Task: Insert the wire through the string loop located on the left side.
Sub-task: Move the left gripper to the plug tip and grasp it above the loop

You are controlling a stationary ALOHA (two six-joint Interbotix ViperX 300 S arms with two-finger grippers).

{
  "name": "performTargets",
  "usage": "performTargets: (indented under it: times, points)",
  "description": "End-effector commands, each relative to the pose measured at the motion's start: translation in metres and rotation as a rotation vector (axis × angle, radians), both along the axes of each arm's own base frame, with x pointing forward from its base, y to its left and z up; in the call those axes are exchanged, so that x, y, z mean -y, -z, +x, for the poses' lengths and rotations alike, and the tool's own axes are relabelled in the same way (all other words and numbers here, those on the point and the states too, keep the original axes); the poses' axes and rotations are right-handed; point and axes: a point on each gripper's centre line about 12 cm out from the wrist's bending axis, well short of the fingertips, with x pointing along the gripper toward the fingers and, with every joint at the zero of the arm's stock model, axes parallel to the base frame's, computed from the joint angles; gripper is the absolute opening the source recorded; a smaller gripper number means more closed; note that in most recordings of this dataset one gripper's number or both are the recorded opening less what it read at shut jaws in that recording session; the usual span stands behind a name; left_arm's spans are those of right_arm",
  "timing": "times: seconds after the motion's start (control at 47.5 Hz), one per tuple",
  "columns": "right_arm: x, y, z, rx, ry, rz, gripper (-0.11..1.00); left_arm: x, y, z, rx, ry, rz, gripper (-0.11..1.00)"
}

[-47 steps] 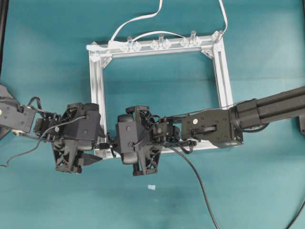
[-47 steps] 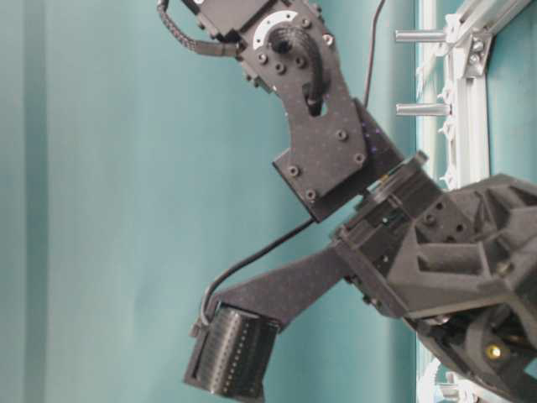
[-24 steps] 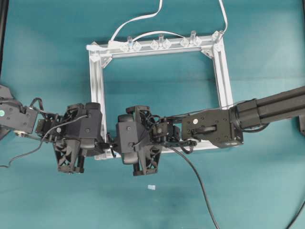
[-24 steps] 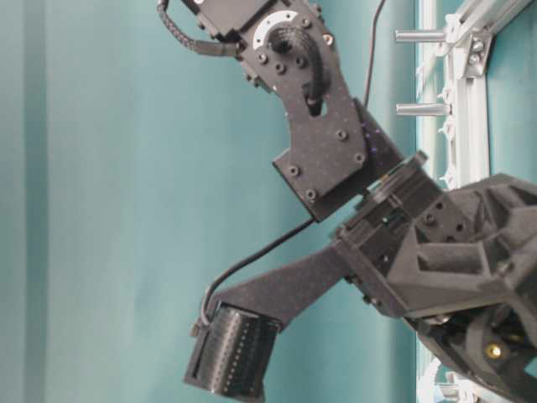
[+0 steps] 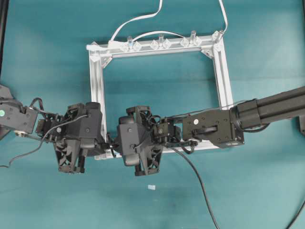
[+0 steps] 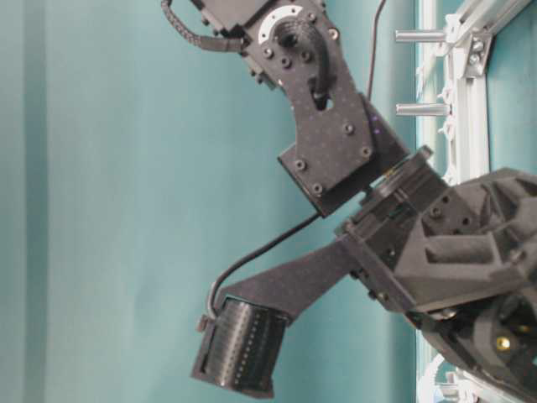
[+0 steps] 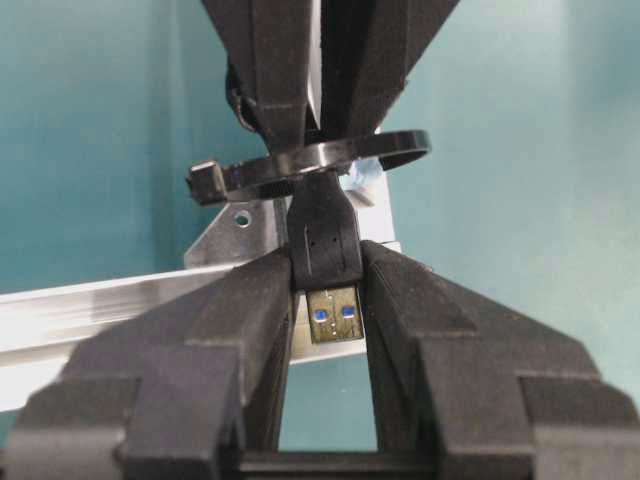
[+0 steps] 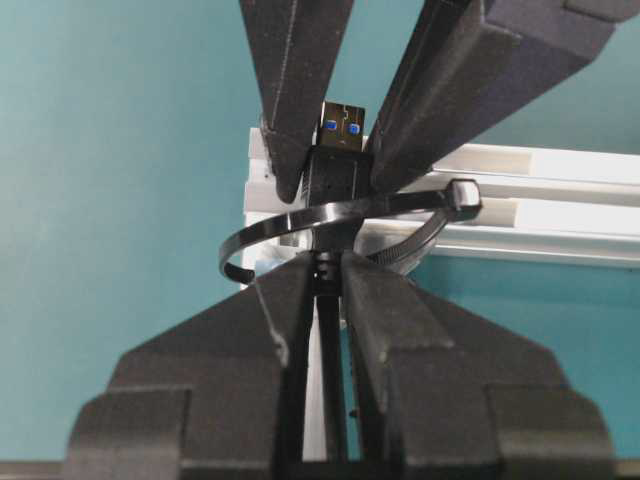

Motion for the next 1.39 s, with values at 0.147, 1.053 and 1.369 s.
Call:
performTargets:
  times: [0.147, 1.053, 1.369]
  points:
    - [0.000, -0.015, 0.002, 0.037, -0.009, -0.010, 0.12, 0.003, -0.012, 0.007, 0.047, 0.001, -0.014, 0.20]
    - [-0.001, -0.012, 0.000, 0.012, -0.013, -0.006, 0.94, 0.002, -0.013, 0.003, 0.043, 0.002, -0.012, 0.20]
    - [-0.001, -0.010, -0.001, 0.003, -0.014, -0.006, 0.94, -0.001, -0.018, -0.014, 0.016, 0.004, -0.010, 0.20]
